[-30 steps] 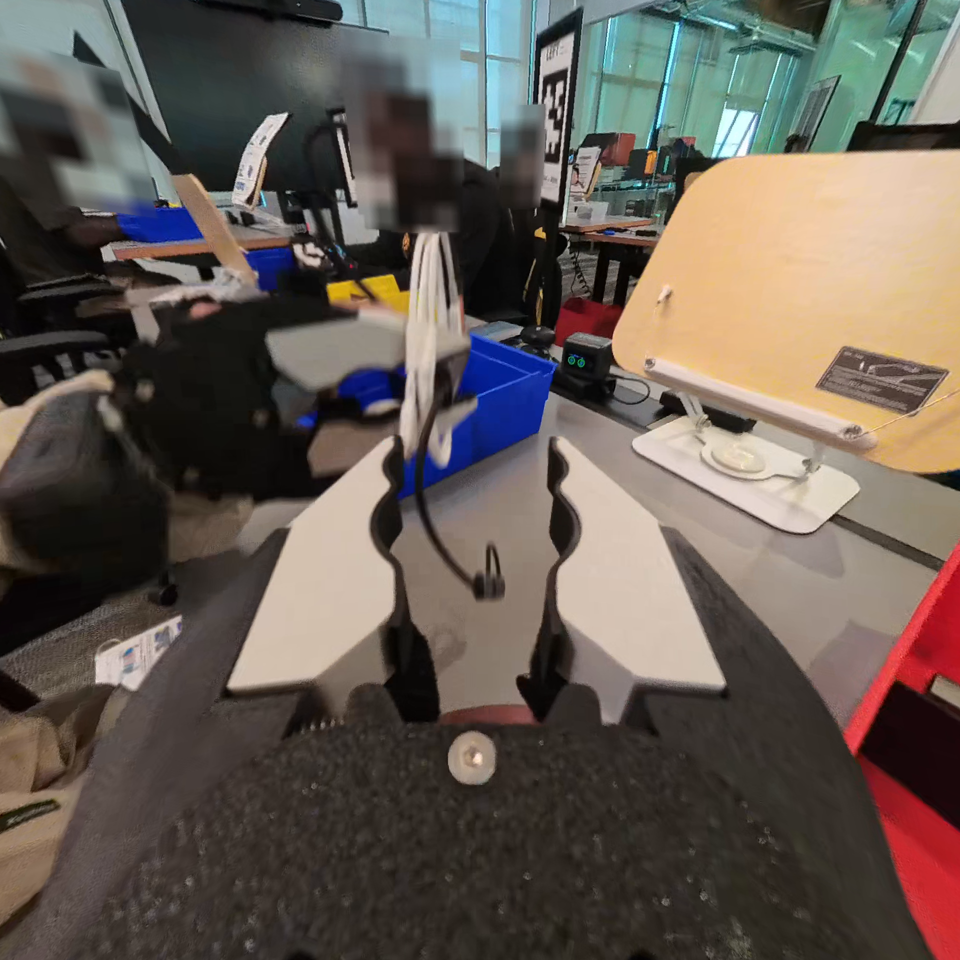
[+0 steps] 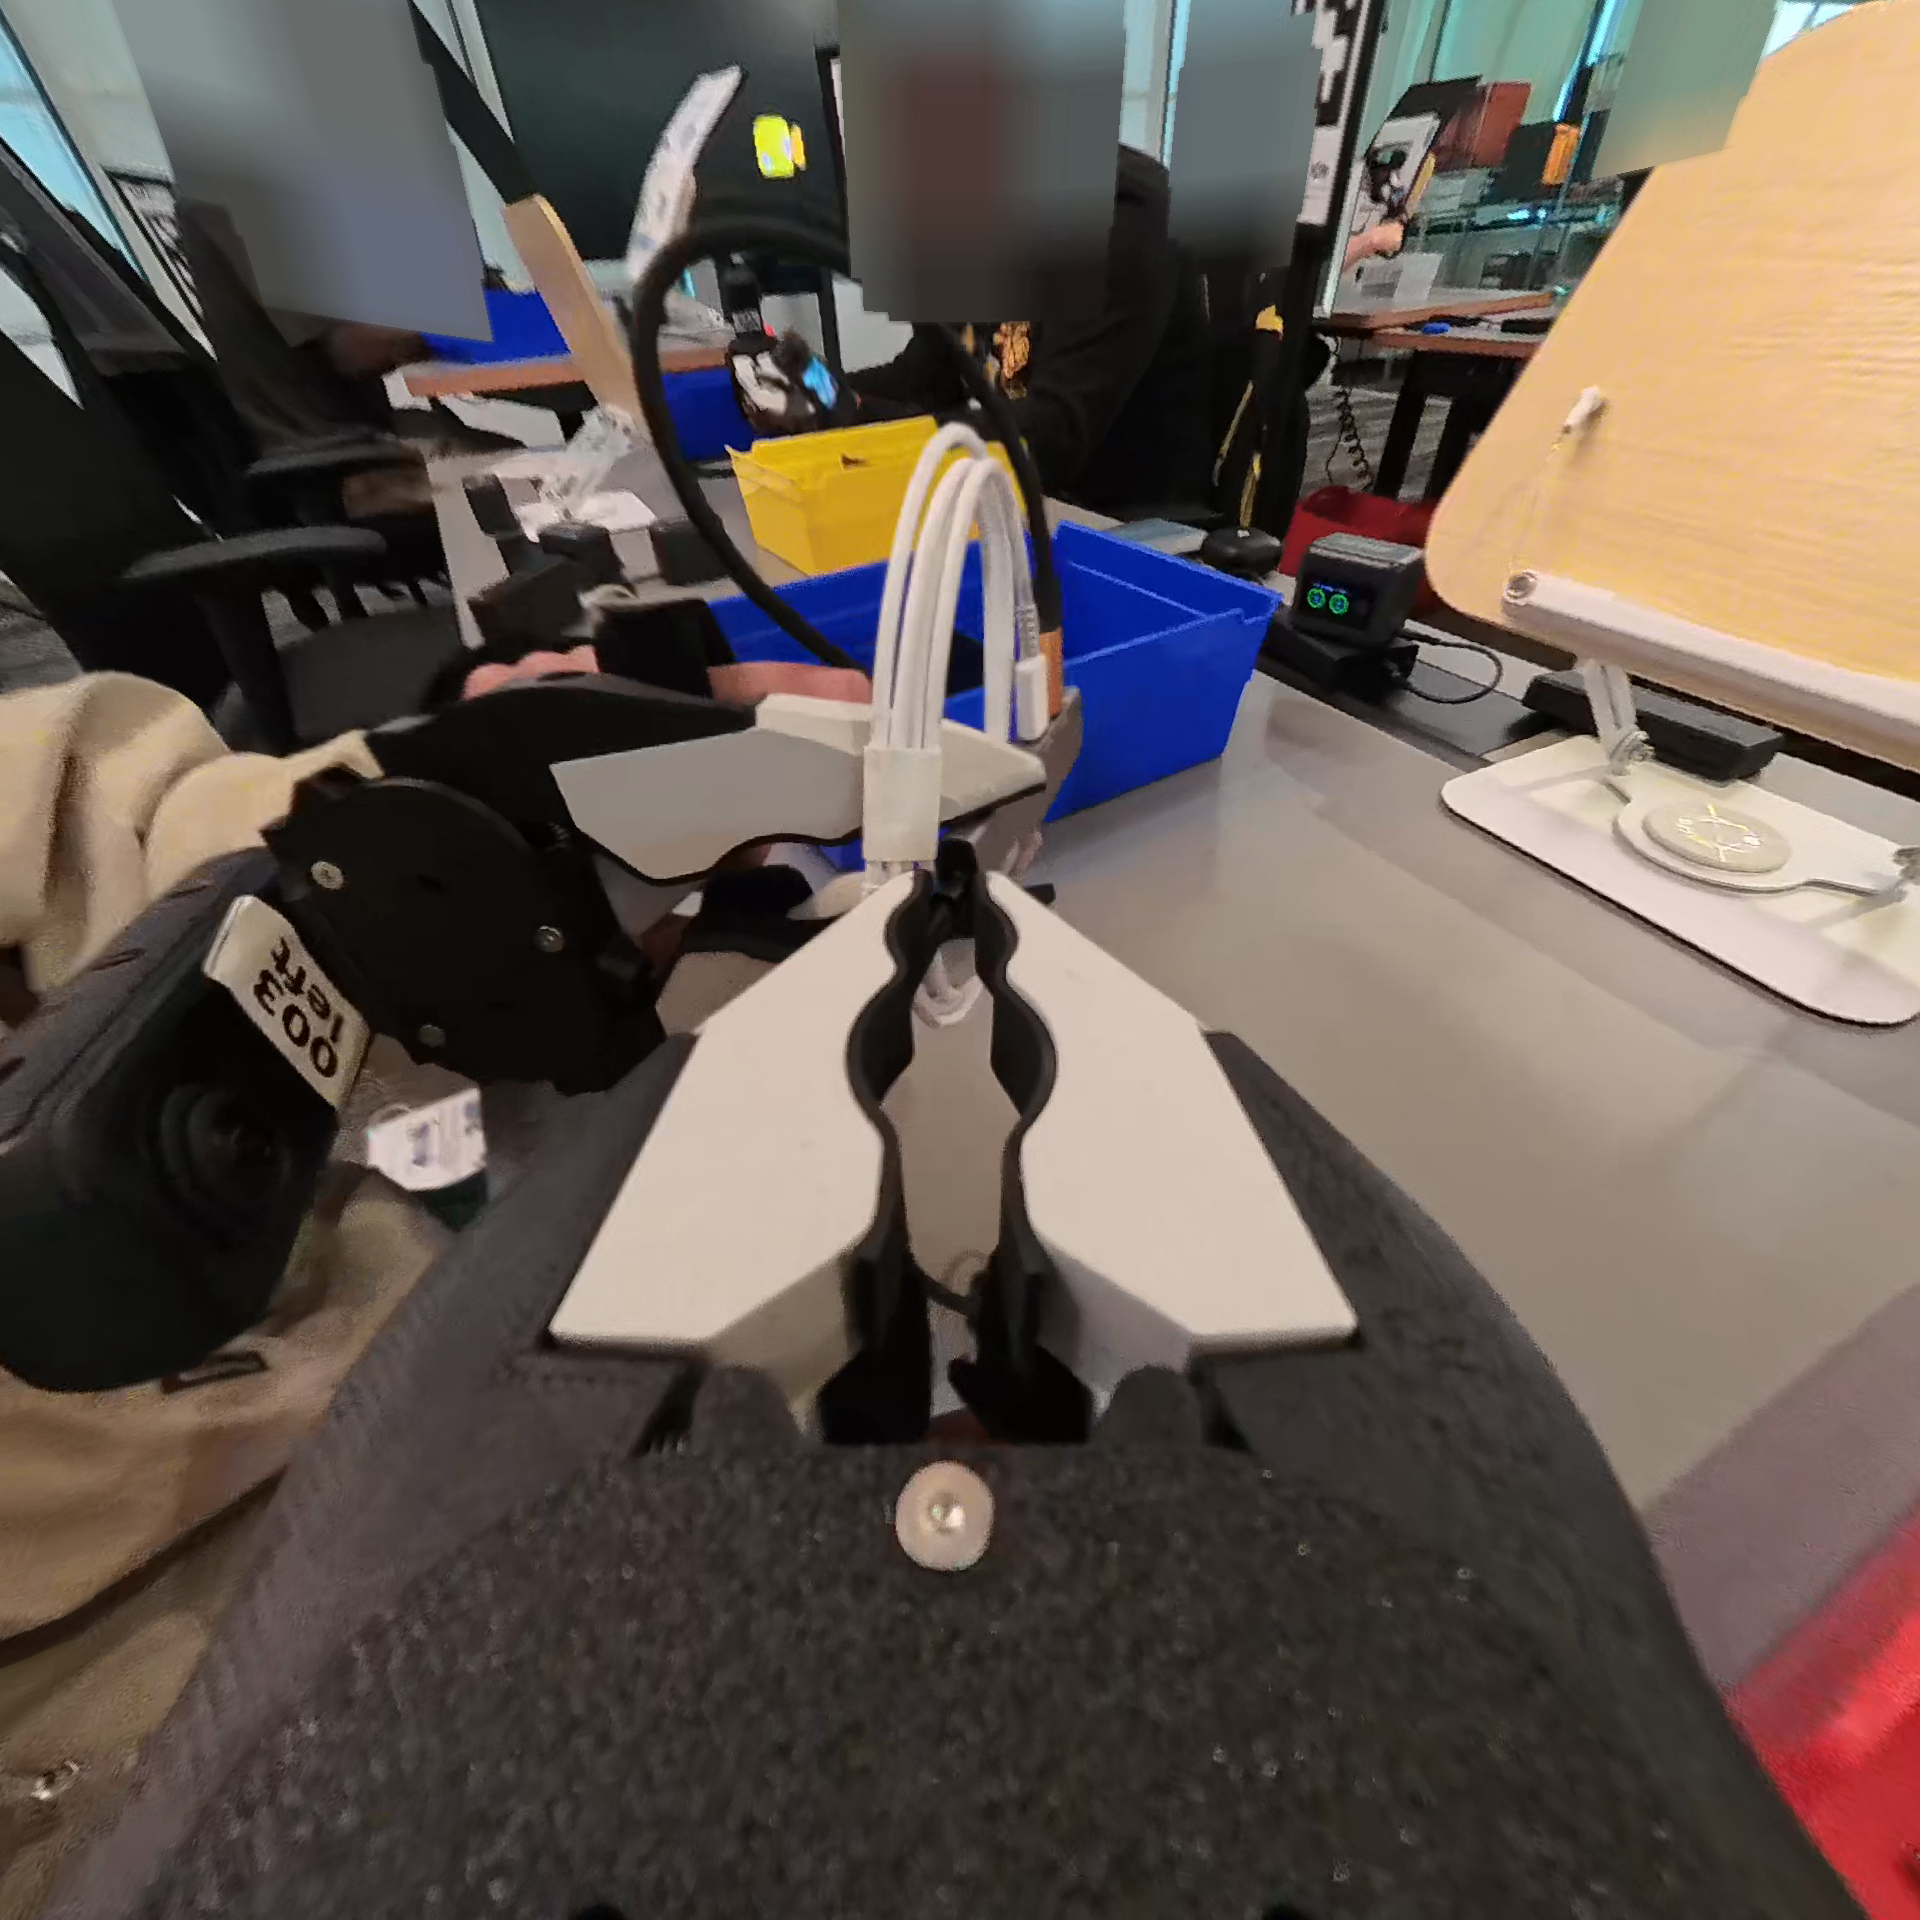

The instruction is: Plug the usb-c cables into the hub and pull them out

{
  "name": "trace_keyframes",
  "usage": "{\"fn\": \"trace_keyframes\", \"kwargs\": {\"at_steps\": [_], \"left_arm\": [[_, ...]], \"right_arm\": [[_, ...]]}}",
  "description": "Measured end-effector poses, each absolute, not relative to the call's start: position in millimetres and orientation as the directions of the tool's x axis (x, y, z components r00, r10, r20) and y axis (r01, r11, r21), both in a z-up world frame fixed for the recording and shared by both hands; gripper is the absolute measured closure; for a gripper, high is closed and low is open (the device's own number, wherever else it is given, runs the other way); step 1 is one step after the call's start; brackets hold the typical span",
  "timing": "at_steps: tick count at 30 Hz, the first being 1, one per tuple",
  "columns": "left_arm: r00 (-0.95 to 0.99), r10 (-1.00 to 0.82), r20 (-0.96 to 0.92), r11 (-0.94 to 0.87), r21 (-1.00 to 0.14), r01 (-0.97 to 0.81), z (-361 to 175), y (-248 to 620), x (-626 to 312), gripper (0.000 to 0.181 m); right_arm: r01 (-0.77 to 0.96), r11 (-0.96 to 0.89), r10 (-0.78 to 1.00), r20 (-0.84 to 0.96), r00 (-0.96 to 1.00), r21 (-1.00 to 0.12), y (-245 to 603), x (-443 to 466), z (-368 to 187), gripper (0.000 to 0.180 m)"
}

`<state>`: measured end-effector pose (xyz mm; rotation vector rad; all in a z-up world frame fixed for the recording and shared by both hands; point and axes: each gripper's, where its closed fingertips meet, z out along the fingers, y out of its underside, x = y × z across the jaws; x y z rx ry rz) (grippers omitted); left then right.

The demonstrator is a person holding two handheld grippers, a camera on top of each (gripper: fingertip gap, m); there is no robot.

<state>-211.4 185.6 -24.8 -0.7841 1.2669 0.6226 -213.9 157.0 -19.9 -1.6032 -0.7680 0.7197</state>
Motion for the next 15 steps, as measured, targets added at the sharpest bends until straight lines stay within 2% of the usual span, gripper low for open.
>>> {"fn": "trace_keyframes", "kwargs": {"at_steps": [7,11,15], "left_arm": [[0.229,-0.074,-0.971,0.612,-0.225,-0.758,-37,186,-208,0.157],[0.245,-0.206,-0.947,0.593,-0.320,-0.739,-49,184,-206,0.157],[0.186,-0.112,-0.976,0.596,-0.216,-0.773,-53,185,-205,0.157]], "right_arm": [[0.126,-0.129,0.786,-0.024,0.618,-0.984,162,-208,-27,0.175],[0.163,-0.141,0.800,-0.015,0.600,-0.977,163,-206,-35,0.175],[0.162,-0.252,0.810,-0.116,0.576,-0.954,163,-203,-46,0.168]]}}
